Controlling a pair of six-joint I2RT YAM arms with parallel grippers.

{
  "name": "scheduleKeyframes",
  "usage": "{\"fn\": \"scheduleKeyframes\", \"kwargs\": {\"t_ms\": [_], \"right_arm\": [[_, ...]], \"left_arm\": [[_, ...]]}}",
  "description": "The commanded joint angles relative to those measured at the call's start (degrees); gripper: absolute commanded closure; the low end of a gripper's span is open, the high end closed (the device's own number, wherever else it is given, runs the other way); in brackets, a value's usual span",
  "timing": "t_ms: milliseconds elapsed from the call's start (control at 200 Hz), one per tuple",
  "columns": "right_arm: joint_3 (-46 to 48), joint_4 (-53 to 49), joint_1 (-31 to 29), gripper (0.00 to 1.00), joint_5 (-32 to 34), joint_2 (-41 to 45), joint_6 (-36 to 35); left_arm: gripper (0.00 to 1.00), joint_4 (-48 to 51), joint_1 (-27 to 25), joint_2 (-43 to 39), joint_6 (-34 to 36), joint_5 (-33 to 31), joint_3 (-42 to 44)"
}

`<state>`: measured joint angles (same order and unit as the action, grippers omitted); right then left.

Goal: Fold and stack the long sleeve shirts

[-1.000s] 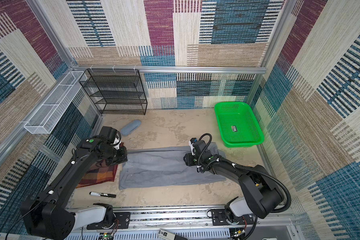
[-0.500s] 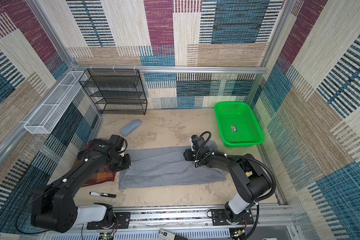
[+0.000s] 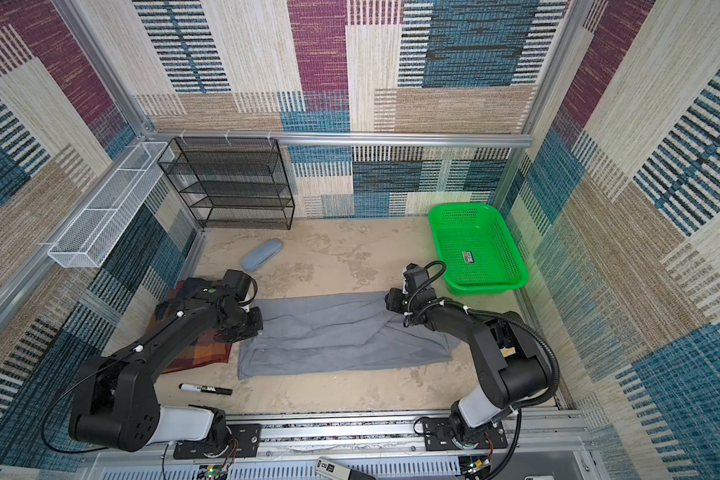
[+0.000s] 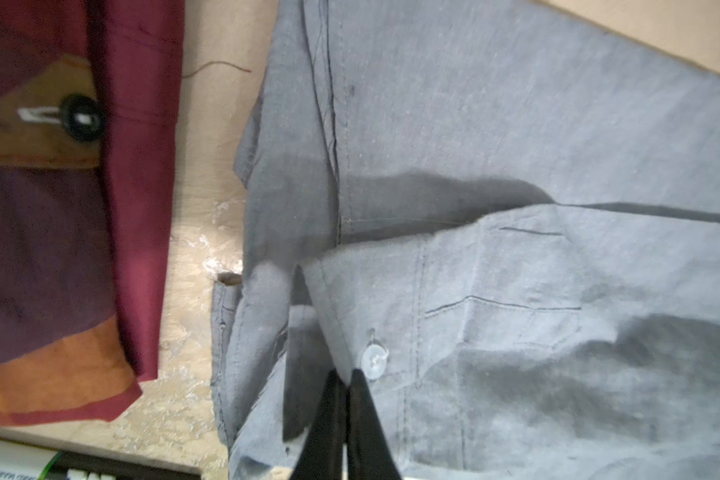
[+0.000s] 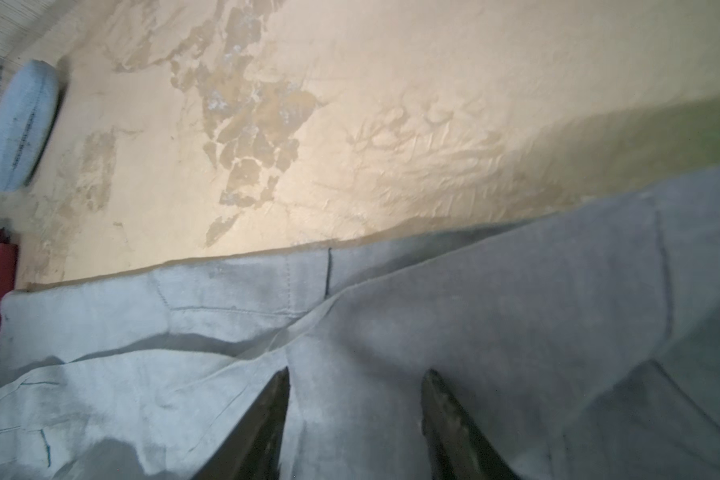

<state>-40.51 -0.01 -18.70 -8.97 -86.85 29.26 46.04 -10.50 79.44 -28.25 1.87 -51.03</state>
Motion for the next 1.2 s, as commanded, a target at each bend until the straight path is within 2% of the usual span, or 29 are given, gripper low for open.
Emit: {"fn": "scheduleKeyframes", "kwargs": {"t_ms": [0, 75, 115, 245, 476, 581, 636, 696, 816, 1077, 1197], "right_arm": [[1.67, 0.18, 0.10, 0.47, 4.59, 5.96, 2.97], [2.08, -1.54, 0.56, 0.43, 11.73, 8.24, 3.11], [1.92, -1.90, 1.58, 0.43, 12.57, 8.01, 3.13], [1.25, -1.32, 6.00, 0.45, 6.87, 4.32, 4.97], [-1.28, 1.68, 7.86, 0.47, 4.84, -1.83, 6.78], [-2.24, 2.42, 7.98, 0.53, 4.45, -5.60, 7.19], [-1.83, 3.60, 8.07, 0.60, 4.06, -6.13, 7.53], [-1.34, 4.25, 8.07, 0.75, 4.27, -5.70, 7.77], [0.87, 4.88, 8.05, 1.00, 4.45, -2.27, 8.03], [8.85, 2.57, 8.06, 1.00, 5.66, 7.32, 9.74], [13.36, 2.58, 8.06, 0.94, 5.89, 9.85, 11.42]], "left_arm": [[1.00, -1.30, 0.04, -1.05, -1.96, 1.58, 1.46], [1.00, -2.14, 0.04, -1.63, -2.87, 2.21, 2.63], [1.00, -2.59, 0.04, -1.76, -3.10, 2.39, 3.09], [1.00, -2.98, 0.04, -2.25, -3.35, 2.35, 3.77], [1.00, -3.16, 0.04, -2.88, -3.47, 2.23, 4.16], [1.00, -3.23, 0.04, -2.88, -3.30, 2.26, 4.01], [1.00, -3.12, 0.04, -3.14, -3.27, 2.23, 4.10], [1.00, -2.98, 0.04, -3.41, -3.35, 2.10, 4.21], [1.00, -2.91, 0.04, -3.91, -3.56, 2.17, 4.44], [1.00, -4.17, -0.01, -5.36, -5.38, 3.27, 7.25], [1.00, -4.99, 0.04, -5.65, -6.00, 3.43, 8.50]]}}
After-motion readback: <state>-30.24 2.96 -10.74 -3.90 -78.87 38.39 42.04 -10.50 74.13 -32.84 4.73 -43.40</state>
